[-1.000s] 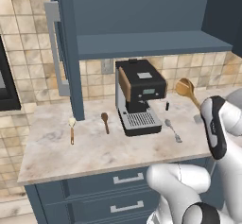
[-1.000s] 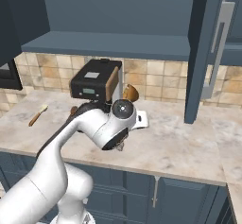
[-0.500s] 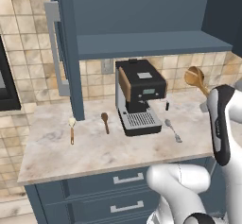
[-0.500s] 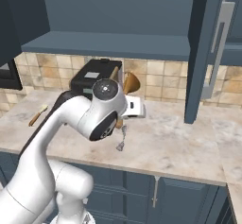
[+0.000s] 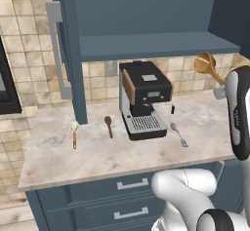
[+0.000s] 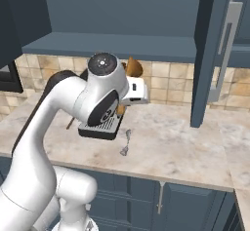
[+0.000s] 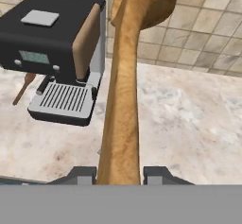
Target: Organize the utensils by type. Pick up the wooden spoons from the counter and place them in the open cabinet. Then pick up the metallic utensils from the counter and place them in the open drawer.
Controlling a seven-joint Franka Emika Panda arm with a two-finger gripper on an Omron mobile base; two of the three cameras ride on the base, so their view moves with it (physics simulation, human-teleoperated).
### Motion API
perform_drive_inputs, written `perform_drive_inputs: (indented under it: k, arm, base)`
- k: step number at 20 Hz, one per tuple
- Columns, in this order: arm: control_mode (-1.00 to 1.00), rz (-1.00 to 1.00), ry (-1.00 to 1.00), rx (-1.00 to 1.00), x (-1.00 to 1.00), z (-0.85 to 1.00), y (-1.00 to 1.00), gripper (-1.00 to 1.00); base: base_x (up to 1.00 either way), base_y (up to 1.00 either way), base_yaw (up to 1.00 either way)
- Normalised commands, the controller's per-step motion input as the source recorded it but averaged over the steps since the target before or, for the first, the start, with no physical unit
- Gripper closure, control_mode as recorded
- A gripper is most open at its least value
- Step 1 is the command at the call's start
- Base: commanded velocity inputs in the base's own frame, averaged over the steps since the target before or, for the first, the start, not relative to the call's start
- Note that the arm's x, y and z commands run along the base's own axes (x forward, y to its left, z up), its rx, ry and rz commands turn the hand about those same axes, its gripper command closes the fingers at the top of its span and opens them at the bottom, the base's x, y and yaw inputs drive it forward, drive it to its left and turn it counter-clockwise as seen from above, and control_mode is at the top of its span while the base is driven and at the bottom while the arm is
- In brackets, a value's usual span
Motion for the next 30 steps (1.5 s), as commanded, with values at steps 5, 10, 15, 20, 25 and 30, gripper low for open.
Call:
perform_drive_inputs:
  k: [5,10,15,20,25,30]
  arm:
    - [-1.00,0.00,0.04,0.00,-0.01,0.36,0.02,1.00]
    - [-1.00,0.02,0.00,-0.04,0.15,0.16,0.27,1.00]
    - [-1.00,0.06,-0.03,-0.05,0.04,0.23,0.30,1.00]
    - [-1.00,0.06,-0.05,-0.01,0.06,0.30,0.23,1.00]
    - [-1.00,0.06,-0.07,0.00,0.11,0.40,0.18,1.00]
    - [-1.00,0.12,-0.01,-0.01,0.35,0.29,0.23,1.00]
  base:
    - [0.00,0.00,0.00]
    - [0.00,0.00,0.00]
    - [0.00,0.00,0.00]
    - [0.00,0.00,0.00]
    - [0.00,0.00,0.00]
    - [0.00,0.00,0.00]
